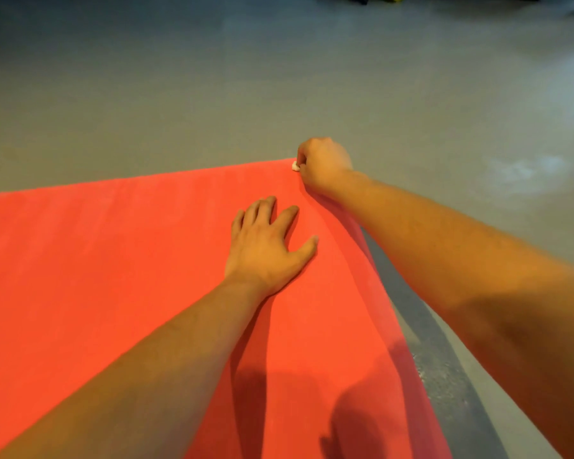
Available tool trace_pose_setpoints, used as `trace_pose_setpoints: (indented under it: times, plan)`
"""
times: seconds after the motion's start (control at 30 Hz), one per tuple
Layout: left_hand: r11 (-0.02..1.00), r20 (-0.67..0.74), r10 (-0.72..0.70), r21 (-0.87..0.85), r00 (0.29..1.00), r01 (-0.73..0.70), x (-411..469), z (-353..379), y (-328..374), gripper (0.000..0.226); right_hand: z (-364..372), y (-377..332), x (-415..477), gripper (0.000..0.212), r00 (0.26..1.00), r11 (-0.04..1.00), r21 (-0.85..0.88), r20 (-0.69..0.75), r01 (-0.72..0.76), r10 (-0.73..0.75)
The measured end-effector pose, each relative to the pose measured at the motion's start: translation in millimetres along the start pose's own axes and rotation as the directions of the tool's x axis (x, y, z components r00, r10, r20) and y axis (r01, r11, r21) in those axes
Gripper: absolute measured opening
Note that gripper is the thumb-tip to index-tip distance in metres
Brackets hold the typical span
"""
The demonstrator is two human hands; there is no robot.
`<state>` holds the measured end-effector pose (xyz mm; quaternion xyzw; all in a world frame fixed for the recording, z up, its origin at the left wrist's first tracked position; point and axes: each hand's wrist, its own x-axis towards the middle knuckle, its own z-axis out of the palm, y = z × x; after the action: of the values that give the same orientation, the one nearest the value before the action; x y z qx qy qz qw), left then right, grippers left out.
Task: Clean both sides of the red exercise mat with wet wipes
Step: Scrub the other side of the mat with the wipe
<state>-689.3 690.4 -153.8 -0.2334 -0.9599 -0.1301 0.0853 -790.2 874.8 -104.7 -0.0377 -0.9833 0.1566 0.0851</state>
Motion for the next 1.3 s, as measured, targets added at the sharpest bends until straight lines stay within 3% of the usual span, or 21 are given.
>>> trace_pose_setpoints:
  times: [0.17, 0.47, 0.7, 0.87, 1.1, 1.3]
  plan:
    - [1.0, 0.016, -0.002, -0.001, 1.0, 0.002, -3, -3, 3, 0.086, 2, 9, -32, 0.015, 0.994, 0.993, -0.061, -0.008, 0.105, -0.106]
    - [1.0, -0.012, -0.013, -0.003, 1.0, 0.013, -3, -1, 4, 0.086, -2, 7, 23, 0.017, 1.0, 0.998, -0.059, -0.015, 0.012, -0.012]
    - [1.0, -0.027, -0.011, -0.013, 1.0, 0.01, -3, -2, 4, 0.084, -10, 5, -38, 0.017, 0.999, 0.998, -0.029, 0.013, 0.051, -0.051]
    - [0.998, -0.094, -0.002, -0.065, 0.996, -0.004, -2, 0, 2, 0.071, -6, 9, -80, 0.018, 0.98, 0.975, -0.094, 0.035, 0.199, -0.197]
    - [0.998, -0.132, 0.011, -0.067, 0.991, -0.02, 1, 5, -1, 0.058, -6, 2, -33, 0.018, 0.995, 0.987, -0.13, 0.019, 0.096, -0.094]
    - [0.995, -0.148, -0.022, -0.103, 0.989, 0.007, -2, -3, 1, 0.045, -14, -3, -96, 0.018, 0.99, 0.985, -0.103, 0.009, 0.14, -0.139]
